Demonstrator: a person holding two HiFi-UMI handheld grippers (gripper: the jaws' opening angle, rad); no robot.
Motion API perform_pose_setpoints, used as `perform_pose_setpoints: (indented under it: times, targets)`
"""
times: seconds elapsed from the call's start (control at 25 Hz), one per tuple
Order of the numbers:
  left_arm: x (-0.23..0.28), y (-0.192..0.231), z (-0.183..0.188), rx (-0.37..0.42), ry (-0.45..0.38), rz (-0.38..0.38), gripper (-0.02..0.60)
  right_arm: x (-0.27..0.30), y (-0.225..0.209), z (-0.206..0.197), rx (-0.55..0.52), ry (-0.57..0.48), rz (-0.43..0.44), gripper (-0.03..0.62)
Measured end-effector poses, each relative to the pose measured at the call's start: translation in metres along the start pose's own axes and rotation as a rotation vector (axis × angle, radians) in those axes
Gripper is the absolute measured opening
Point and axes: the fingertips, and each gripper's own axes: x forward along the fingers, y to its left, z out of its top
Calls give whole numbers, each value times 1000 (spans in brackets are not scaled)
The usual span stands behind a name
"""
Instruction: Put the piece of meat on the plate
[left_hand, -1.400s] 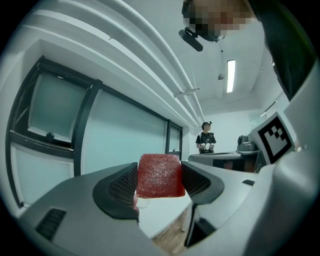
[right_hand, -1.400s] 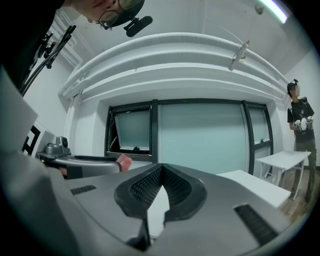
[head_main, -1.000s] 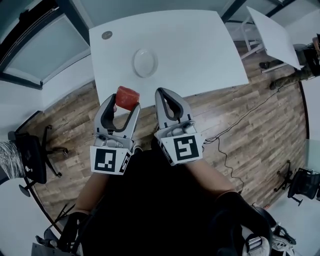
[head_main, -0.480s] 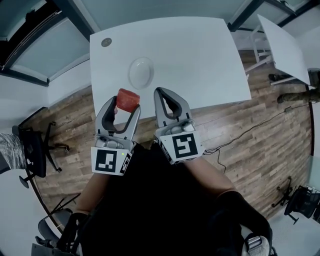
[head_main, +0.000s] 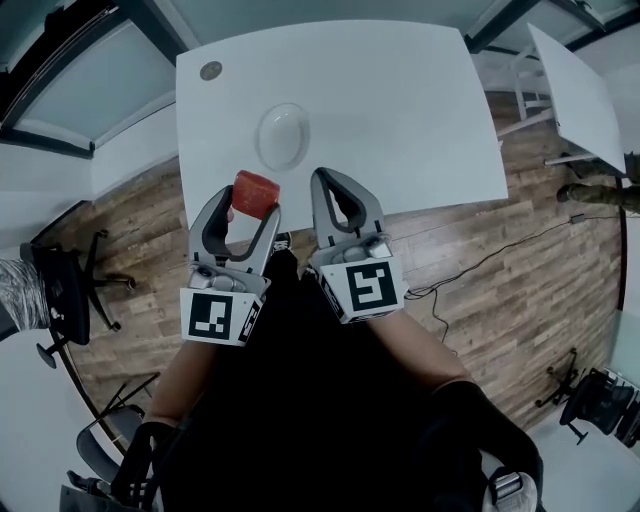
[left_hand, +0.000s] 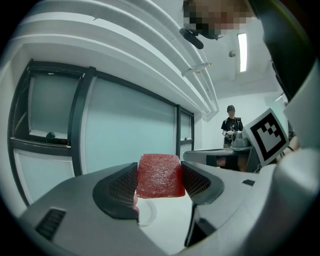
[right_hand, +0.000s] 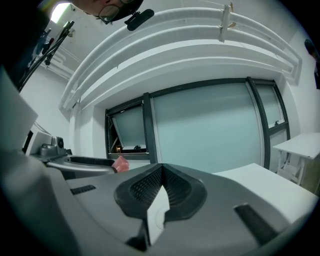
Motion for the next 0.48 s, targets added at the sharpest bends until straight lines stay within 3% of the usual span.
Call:
perform_pose_setpoints:
  times: [0.48]
  targets:
    - [50, 30, -25, -21, 70, -85, 275, 37, -23, -30, 28, 104, -62, 3]
